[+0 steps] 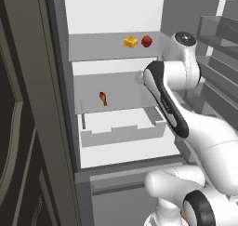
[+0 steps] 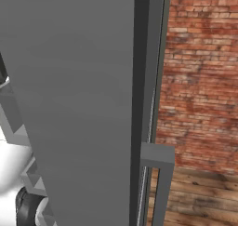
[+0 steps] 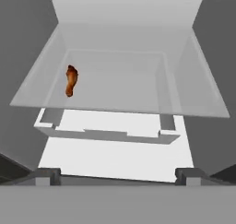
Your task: Take the cheese, chicken drumstick, and bell pepper from the fridge and place them on the plate on the dining counter to create an appetizer plate.
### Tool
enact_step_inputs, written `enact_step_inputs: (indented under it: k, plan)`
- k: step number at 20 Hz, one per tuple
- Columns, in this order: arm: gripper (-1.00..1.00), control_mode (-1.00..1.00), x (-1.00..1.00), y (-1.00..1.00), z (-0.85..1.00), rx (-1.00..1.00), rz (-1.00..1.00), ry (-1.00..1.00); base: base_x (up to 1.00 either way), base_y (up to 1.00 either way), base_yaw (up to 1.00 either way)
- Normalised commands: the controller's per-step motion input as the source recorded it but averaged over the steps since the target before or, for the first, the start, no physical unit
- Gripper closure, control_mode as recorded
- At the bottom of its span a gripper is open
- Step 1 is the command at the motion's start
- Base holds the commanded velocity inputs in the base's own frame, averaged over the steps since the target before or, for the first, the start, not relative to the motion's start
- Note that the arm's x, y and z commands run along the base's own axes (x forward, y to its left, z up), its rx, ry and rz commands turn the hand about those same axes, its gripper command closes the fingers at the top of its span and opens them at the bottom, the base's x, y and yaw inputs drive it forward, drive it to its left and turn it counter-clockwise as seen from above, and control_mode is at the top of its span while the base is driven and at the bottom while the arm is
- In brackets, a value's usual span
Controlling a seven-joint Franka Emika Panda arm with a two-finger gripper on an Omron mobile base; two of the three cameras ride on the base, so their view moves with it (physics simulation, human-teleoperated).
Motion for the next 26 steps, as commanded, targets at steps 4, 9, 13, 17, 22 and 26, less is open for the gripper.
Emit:
enact_step_inputs:
  k: [4, 9, 13, 17, 22, 26]
  plan:
    - [-1.00, -1.00, 0.33, 0.23, 0.31, 0.02, -0.07, -0.09, 0.00, 0.00, 0.00]
    - [-1.00, -1.00, 0.30, 0.00, 0.20, 0.08, -0.05, 0.00, 0.00, 0.00, 0.00]
    - [-1.00, -1.00, 0.28, 0.00, 0.33, 0.09, -0.03, -0.01, 0.00, 0.00, 0.00]
    - [-1.00, -1.00, 0.24, 0.00, 0.47, 0.04, 0.00, -0.04, 0.00, 0.00, 0.00]
    - [-1.00, -1.00, 0.18, 0.00, 0.28, 0.00, 0.00, -0.06, 0.00, 0.00, 0.00]
    - [-1.00, -1.00, 0.40, -0.08, 0.00, 0.00, 0.00, -0.07, 0.00, 0.00, 0.00]
